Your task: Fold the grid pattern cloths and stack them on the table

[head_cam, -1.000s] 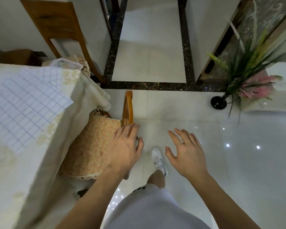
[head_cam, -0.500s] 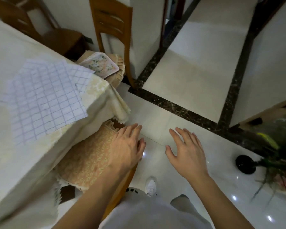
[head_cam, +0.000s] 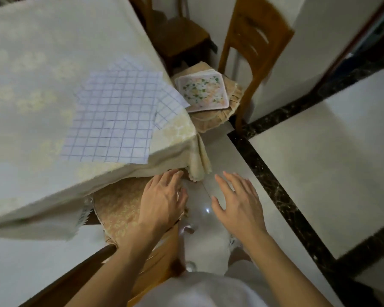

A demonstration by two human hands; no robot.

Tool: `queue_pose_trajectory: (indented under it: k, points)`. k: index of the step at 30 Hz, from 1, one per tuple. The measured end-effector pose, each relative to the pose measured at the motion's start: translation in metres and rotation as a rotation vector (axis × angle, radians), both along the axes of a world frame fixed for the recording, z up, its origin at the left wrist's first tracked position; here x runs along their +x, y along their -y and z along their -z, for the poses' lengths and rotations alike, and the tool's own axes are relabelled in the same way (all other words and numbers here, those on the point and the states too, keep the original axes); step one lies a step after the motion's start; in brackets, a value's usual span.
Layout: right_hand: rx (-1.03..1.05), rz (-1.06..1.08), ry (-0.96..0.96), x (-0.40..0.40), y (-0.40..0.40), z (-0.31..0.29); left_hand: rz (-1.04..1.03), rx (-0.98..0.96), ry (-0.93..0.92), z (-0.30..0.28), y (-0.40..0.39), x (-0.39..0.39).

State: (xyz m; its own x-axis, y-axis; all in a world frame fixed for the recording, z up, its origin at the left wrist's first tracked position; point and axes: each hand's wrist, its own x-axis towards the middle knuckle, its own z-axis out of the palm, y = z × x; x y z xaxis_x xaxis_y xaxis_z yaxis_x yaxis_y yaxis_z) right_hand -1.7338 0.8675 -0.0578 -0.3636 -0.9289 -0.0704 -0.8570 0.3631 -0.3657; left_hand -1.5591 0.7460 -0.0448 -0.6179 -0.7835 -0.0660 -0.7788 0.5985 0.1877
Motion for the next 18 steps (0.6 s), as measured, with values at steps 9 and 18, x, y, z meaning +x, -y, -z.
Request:
queue_pose_trajectory:
  k: [9, 18]
  points:
    - [0.010, -0.271, -0.008, -0.134, 0.071, 0.002, -0.389, 0.039, -0.041, -0.002, 0.027, -0.087]
    - [0.019, -0.437, 0.040, -0.158, 0.136, 0.011, -0.596, 0.025, -0.061, 0.003, 0.041, -0.105]
